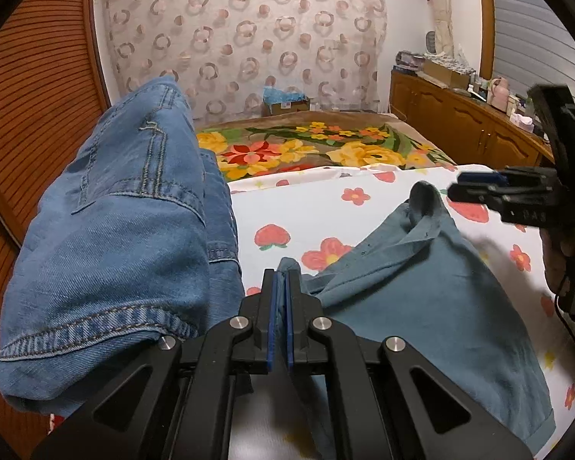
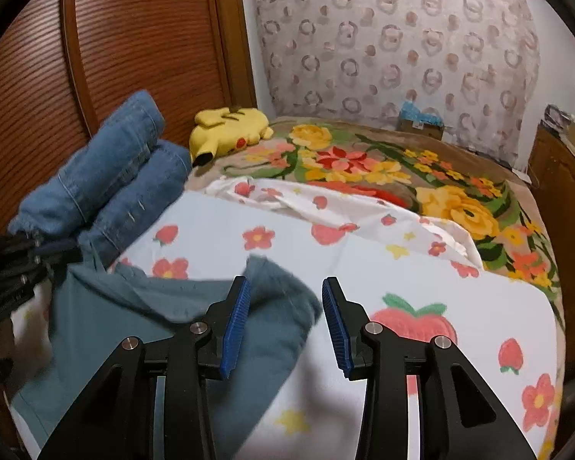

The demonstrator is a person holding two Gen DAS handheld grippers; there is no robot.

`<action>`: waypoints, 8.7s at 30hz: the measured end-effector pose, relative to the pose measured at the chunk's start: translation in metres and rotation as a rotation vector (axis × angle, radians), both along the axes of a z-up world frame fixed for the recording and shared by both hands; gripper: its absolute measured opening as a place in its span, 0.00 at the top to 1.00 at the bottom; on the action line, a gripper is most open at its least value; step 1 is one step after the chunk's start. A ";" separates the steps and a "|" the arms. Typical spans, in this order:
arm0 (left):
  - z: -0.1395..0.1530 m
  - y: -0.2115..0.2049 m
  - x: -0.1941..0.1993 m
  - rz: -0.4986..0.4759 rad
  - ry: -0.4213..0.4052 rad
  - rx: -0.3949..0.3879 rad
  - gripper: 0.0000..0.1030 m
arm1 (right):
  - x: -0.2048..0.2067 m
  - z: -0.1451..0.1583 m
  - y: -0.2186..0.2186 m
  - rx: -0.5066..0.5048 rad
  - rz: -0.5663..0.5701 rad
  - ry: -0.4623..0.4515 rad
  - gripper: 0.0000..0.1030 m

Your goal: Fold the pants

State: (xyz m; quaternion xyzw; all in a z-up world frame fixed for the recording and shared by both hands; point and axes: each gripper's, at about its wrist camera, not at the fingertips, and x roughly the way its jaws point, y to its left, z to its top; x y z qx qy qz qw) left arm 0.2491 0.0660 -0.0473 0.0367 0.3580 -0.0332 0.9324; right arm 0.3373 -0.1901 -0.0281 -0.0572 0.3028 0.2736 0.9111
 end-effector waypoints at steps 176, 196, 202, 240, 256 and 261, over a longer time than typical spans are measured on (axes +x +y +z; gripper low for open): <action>0.049 -0.034 -0.234 -0.214 -0.091 -0.220 0.88 | -0.305 0.040 -0.079 0.186 0.092 -0.047 0.89; 0.023 -0.024 -0.140 -0.143 -0.010 -0.151 0.87 | -0.193 0.027 -0.036 0.134 0.036 -0.010 0.89; 0.014 -0.018 -0.115 -0.131 0.022 -0.146 0.87 | -0.162 0.022 -0.022 0.115 0.020 0.001 0.89; -0.033 -0.016 -0.102 -0.152 0.148 -0.060 0.53 | -0.153 -0.008 -0.019 -0.111 0.008 0.039 0.54; -0.019 -0.006 -0.069 -0.067 0.105 -0.092 0.53 | -0.095 0.005 -0.010 -0.041 -0.076 0.010 0.54; -0.018 -0.005 -0.075 -0.079 0.101 -0.112 0.52 | -0.106 -0.002 -0.016 -0.008 -0.055 0.025 0.54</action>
